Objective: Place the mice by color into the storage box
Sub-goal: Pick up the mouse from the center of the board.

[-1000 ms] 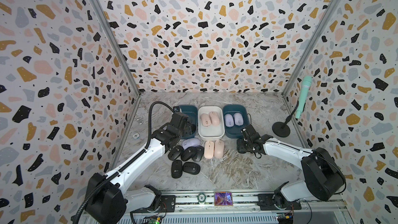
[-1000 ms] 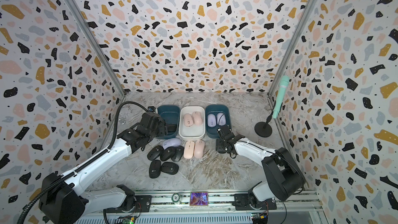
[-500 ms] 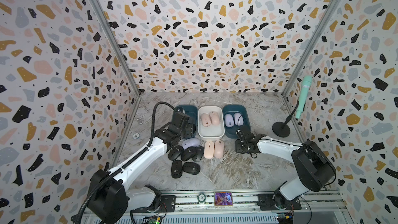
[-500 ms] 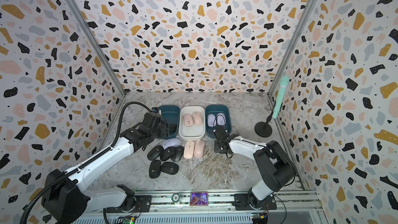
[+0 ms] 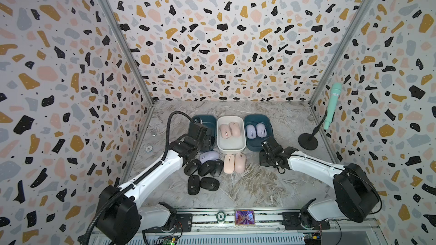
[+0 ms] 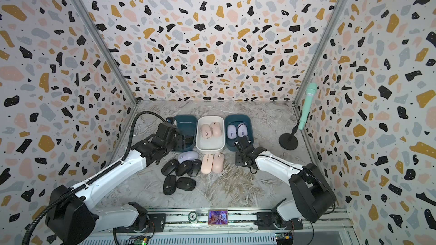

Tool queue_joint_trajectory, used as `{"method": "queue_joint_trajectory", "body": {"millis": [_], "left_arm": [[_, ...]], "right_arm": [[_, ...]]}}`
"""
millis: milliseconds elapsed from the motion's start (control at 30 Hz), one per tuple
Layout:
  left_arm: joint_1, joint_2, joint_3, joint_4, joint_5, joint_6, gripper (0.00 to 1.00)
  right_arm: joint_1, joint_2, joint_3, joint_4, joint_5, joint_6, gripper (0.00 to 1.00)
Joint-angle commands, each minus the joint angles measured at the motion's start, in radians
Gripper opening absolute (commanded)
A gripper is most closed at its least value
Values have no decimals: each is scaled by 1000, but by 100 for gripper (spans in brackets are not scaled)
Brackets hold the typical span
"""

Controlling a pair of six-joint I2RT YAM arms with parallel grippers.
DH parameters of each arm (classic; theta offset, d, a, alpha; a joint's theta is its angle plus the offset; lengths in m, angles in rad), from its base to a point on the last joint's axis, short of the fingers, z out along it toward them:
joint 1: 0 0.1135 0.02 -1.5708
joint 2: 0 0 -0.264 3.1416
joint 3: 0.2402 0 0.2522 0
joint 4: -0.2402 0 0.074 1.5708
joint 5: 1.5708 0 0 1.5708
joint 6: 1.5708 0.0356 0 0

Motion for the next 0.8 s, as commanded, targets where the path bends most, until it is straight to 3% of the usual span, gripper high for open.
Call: {"method": "queue_joint_trajectory", "body": {"millis": [0, 433, 767], "left_arm": [[6, 16, 14, 29, 0, 13, 73], [10, -7, 15, 22, -22, 8, 73], [46, -15, 15, 24, -40, 5, 73]], "right_arm": [[41, -49, 13, -48, 0, 18, 53], [84, -142, 39, -35, 1, 16, 53], [131, -65, 204, 8, -16, -68, 53]]}}
